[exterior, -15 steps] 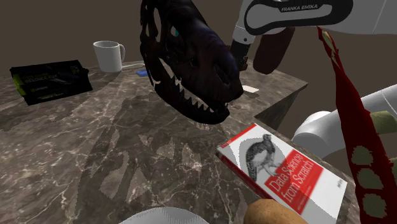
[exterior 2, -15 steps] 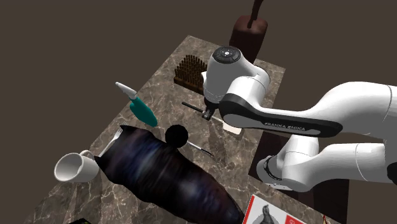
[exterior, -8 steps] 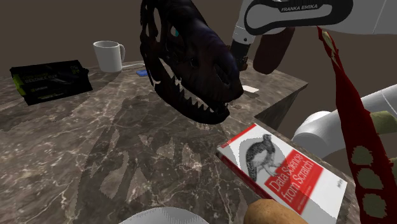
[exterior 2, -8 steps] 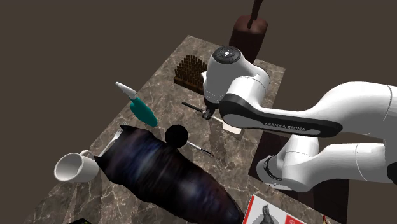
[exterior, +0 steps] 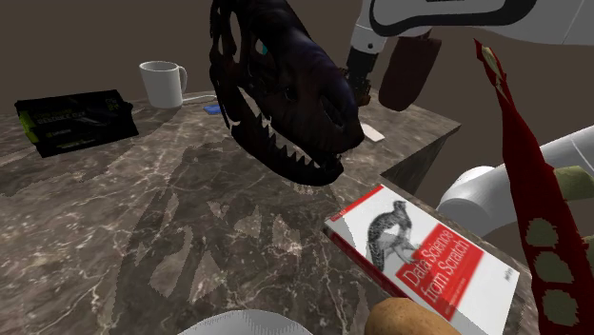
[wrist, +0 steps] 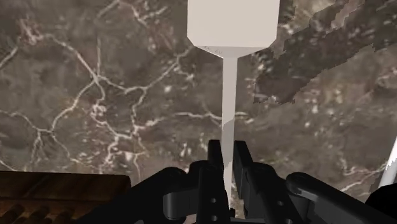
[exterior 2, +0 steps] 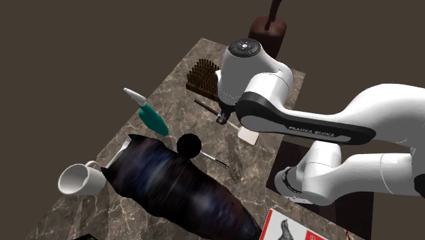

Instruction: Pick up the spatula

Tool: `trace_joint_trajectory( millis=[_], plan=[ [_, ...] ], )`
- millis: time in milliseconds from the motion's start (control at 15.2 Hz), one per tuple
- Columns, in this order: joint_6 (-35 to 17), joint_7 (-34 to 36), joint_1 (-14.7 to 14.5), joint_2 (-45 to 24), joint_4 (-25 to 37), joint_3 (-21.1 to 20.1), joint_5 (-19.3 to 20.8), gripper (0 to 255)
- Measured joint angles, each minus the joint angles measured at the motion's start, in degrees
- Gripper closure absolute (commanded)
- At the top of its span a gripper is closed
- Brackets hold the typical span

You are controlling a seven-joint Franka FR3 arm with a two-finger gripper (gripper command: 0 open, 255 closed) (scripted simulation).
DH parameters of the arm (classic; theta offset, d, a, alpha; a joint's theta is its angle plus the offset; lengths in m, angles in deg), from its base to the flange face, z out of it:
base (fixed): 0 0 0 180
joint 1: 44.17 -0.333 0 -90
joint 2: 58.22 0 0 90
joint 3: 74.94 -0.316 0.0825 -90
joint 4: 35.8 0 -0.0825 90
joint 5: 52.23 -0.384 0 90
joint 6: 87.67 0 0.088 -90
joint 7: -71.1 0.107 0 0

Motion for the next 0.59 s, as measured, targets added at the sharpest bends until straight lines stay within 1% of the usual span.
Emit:
trace_joint_trajectory(
  millis=[594],
  plan=[
    [6.51,-0.11,0.04,-0.66,7.18,0.09,0.04,255]
  ],
)
